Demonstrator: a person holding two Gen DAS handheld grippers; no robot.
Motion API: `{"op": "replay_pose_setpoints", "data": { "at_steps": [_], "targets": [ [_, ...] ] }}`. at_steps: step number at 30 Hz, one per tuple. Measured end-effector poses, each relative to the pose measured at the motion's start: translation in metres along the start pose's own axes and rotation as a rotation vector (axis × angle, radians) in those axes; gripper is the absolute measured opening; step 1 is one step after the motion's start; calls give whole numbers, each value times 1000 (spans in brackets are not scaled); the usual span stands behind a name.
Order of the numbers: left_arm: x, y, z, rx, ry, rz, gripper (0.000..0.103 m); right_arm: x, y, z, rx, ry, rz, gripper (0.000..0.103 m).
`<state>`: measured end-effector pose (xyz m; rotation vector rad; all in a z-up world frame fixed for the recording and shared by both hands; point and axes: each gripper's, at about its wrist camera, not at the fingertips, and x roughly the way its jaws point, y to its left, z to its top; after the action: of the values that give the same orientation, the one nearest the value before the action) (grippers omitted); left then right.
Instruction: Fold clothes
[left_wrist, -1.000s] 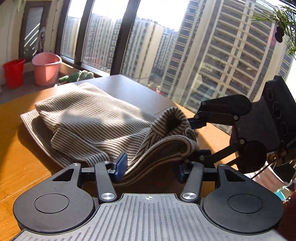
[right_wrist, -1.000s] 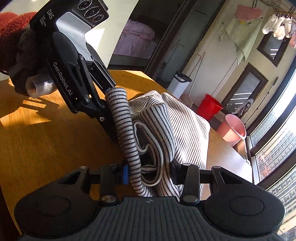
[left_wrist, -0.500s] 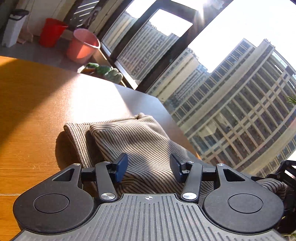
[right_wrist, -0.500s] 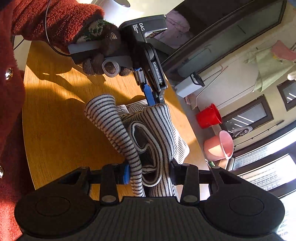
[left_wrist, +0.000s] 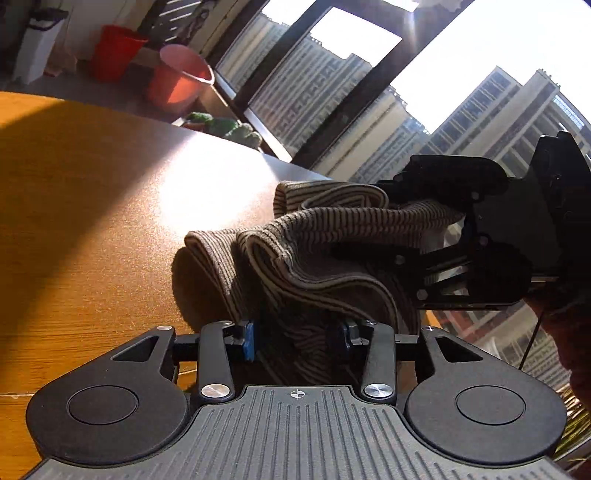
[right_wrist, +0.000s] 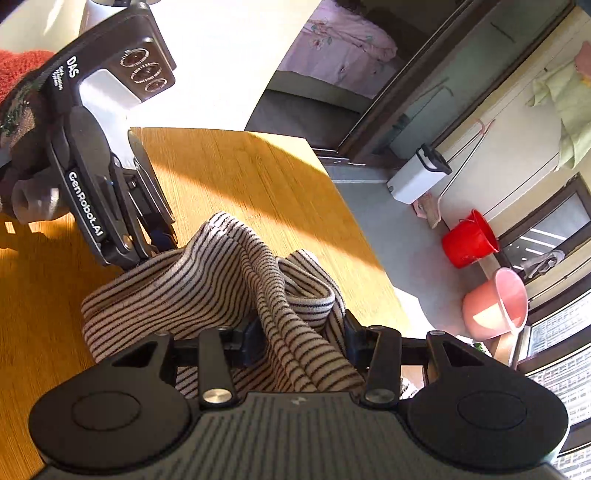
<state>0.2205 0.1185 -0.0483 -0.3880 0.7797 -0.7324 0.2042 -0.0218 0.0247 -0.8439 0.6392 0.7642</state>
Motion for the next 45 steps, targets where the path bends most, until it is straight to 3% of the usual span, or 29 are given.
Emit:
{"op": "replay_pose_setpoints", "data": {
  "at_steps": [3, 4, 5, 8, 10, 12, 16, 17, 20, 25, 28, 30, 32, 36, 38, 40, 42, 43, 45],
  "targets": [
    [-35, -8, 0, 57, -82, 25, 62, 13, -32, -12, 190, -36, 97, 54],
    [-47, -12, 1, 70, -119, 12, 69, 14, -41, -17, 243, -49, 117, 54],
    [-53, -18, 3, 89, -145, 2, 77, 15, -48, -22, 288, -61, 128, 56],
    [-55, -44, 3, 169, -176, 1, 83, 13, -65, -37, 411, -99, 147, 65],
    [-43, -64, 0, 224, -160, 23, 83, -1, -64, -46, 457, -135, 112, 70],
    [-19, -76, -5, 265, -122, 51, 80, -26, -63, -55, 476, -207, 50, 80],
    [1, -71, -1, 246, -109, 120, 75, -72, -59, -83, 542, -332, -85, 84],
    [7, -70, 0, 240, -106, 137, 75, -80, -57, -90, 563, -351, -114, 81],
    [16, -66, 2, 223, -98, 182, 75, -80, -59, -109, 635, -342, -168, 42],
    [7, -67, 4, 216, -84, 236, 75, -24, -66, -115, 744, -250, -140, 39],
    [-11, -76, 8, 269, -117, 271, 75, 6, -63, -111, 726, -210, -145, 41],
    [-26, -84, 17, 308, -153, 252, 78, 9, -67, -108, 732, -207, -137, 41],
    [-18, -101, 26, 372, -166, 212, 86, 11, -68, -109, 723, -208, -138, 41],
    [-3, -135, 44, 502, -191, 130, 88, 6, -62, -112, 724, -225, -147, 41],
    [41, -138, 48, 553, -119, 200, 74, 0, -60, -114, 732, -233, -153, 41],
    [69, -130, 46, 580, -72, 286, 65, -15, -58, -116, 740, -241, -163, 50],
    [87, -117, 46, 567, -42, 321, 67, -34, -50, -122, 741, -259, -169, 98],
    [88, -111, 48, 534, -40, 311, 71, -44, -46, -125, 742, -270, -172, 103],
    [87, -106, 50, 502, -38, 299, 73, -60, -33, -131, 742, -280, -154, 103]
  ]
}}
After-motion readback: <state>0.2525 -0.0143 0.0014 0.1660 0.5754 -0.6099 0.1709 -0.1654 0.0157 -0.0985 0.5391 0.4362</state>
